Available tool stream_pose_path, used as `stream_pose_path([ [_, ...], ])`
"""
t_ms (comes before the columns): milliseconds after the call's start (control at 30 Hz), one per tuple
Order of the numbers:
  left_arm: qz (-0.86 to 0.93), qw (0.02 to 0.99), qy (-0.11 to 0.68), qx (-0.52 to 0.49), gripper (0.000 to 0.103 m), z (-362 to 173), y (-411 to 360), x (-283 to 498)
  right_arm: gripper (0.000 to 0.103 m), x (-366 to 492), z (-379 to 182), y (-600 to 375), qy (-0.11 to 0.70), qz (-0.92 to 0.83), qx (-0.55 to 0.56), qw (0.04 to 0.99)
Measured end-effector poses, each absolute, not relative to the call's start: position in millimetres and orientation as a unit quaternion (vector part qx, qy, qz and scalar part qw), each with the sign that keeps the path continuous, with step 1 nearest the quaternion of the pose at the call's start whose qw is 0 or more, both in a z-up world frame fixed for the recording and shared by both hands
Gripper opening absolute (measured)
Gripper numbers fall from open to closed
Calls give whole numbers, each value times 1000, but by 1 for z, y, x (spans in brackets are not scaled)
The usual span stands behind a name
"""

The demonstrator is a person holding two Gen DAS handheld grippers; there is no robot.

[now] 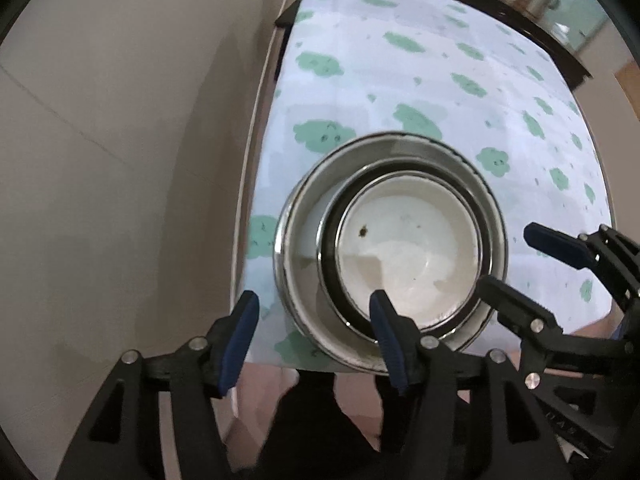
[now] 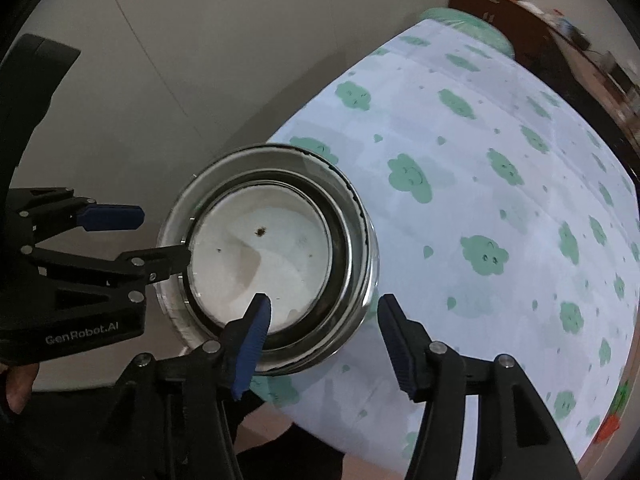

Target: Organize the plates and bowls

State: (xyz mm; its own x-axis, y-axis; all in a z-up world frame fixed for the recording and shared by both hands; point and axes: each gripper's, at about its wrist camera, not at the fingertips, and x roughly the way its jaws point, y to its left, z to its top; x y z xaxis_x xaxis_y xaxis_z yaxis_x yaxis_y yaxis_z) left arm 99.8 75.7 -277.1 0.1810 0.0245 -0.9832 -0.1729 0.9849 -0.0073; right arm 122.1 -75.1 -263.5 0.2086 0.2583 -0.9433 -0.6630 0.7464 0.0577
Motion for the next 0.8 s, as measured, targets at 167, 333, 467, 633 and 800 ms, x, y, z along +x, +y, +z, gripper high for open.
stream_pose_path([
  [167, 29, 784, 620, -29, 59, -268, 73, 88, 59, 95, -256, -81, 541, 270, -151, 782],
  [333, -5, 797, 603, -9, 59, -259, 62, 82, 59, 74, -248, -92, 529, 238, -125, 805],
  [467, -34, 826, 563, 13, 59, -239, 48, 76, 59, 57, -227, -112, 489, 198, -98, 844],
  [633, -58, 859, 508, 25, 59, -206, 31, 65, 59, 30, -188, -139, 407, 149, -91, 897],
  [800, -70, 895, 439, 22, 71, -164, 14, 54, 70, 8, -148, -161, 318, 115, -95, 936],
])
